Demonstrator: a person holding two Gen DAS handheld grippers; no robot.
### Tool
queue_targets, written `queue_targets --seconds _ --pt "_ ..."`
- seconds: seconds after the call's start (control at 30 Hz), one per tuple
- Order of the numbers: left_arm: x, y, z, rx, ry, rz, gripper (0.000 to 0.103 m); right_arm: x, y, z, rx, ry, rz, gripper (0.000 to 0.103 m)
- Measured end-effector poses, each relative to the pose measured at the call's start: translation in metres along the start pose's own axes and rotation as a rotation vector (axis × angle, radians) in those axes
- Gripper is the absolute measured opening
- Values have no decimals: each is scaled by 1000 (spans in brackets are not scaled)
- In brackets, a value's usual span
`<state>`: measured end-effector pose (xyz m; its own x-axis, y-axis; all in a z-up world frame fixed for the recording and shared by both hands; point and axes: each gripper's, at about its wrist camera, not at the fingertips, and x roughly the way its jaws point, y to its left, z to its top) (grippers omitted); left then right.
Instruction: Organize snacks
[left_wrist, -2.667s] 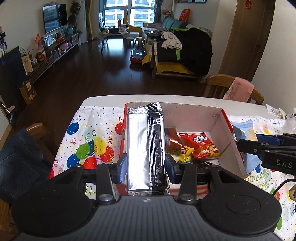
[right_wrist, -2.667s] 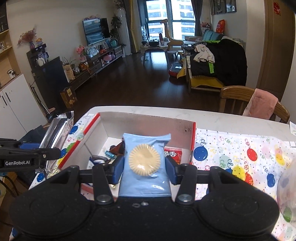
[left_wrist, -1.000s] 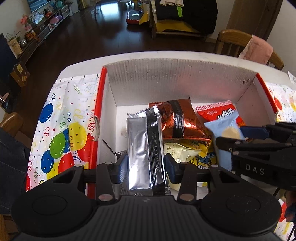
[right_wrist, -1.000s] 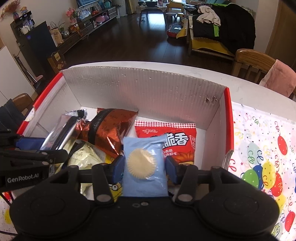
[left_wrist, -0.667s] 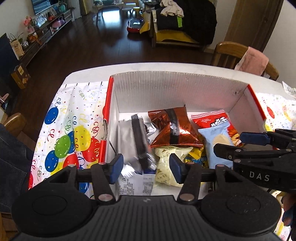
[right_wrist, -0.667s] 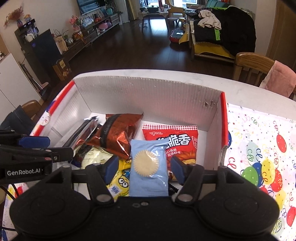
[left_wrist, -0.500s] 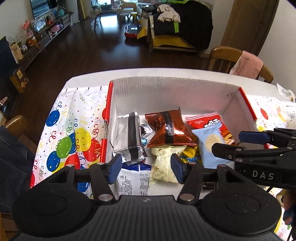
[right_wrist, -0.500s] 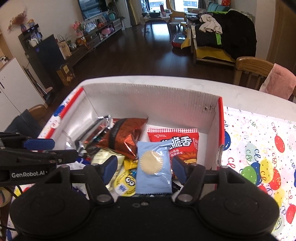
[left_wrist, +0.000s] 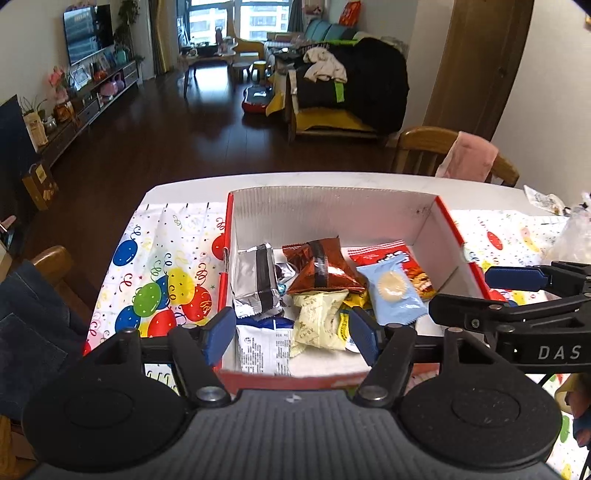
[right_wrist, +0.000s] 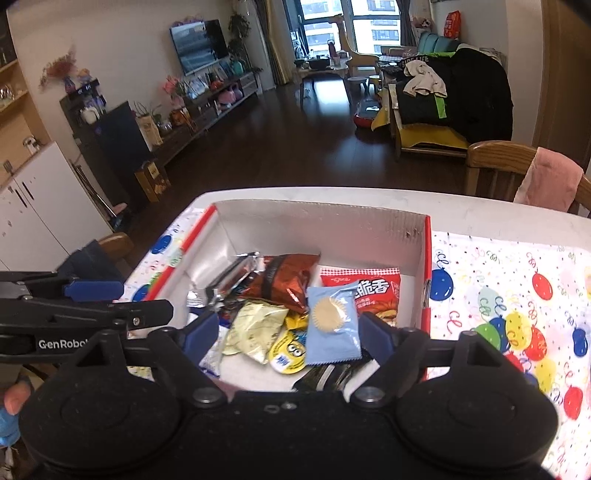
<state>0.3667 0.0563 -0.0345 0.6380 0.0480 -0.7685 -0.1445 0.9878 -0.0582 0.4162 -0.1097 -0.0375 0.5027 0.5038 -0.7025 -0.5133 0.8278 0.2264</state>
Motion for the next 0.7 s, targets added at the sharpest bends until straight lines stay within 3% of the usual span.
queue_targets --seconds 0.7 --pt "-82 -2 -42 -8 -131 -36 84 -77 19 -42 -32 -147 1 103"
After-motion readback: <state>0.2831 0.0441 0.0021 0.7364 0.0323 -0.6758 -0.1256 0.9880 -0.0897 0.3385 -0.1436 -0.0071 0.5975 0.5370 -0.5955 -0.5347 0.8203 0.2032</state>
